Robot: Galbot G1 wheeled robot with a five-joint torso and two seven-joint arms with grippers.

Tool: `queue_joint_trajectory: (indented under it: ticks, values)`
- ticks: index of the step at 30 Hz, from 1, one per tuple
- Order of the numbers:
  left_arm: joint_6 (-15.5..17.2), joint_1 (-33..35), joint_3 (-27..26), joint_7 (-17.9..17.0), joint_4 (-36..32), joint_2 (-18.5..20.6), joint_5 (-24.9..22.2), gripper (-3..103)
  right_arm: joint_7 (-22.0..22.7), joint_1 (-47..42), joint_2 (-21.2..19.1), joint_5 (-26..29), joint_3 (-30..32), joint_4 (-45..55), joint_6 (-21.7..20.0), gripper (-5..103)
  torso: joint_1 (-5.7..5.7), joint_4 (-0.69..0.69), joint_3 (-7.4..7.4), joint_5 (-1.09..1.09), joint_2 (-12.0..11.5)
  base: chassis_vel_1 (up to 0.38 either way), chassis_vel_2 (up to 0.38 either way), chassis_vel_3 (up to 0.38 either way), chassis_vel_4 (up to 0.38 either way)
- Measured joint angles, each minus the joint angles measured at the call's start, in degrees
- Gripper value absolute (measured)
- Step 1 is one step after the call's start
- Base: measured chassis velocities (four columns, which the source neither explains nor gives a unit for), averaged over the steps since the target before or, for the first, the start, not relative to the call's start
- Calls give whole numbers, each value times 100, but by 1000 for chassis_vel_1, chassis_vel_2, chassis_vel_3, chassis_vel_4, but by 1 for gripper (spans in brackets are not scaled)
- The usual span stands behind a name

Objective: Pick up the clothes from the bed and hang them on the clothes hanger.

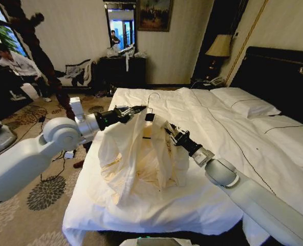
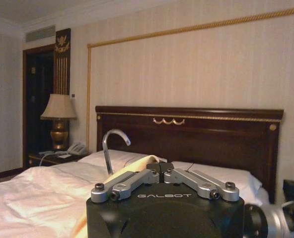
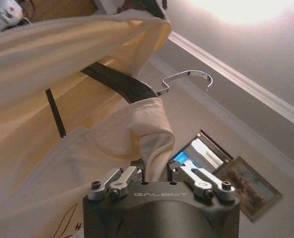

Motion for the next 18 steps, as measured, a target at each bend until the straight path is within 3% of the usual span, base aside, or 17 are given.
queue_joint_trajectory:
  ticks: [9,18]
  values:
    - [37,306,40,-187,-47,-139,237,0,464,229,183,373,-87,11,-48,20,0,2,0,-1,0,0,0,0,0]
    - [15,-86,324,-300,141,-343,78,0,426,188,296,65,-245,-24,60,20,-1,0,0,0,0,0,0,0,0]
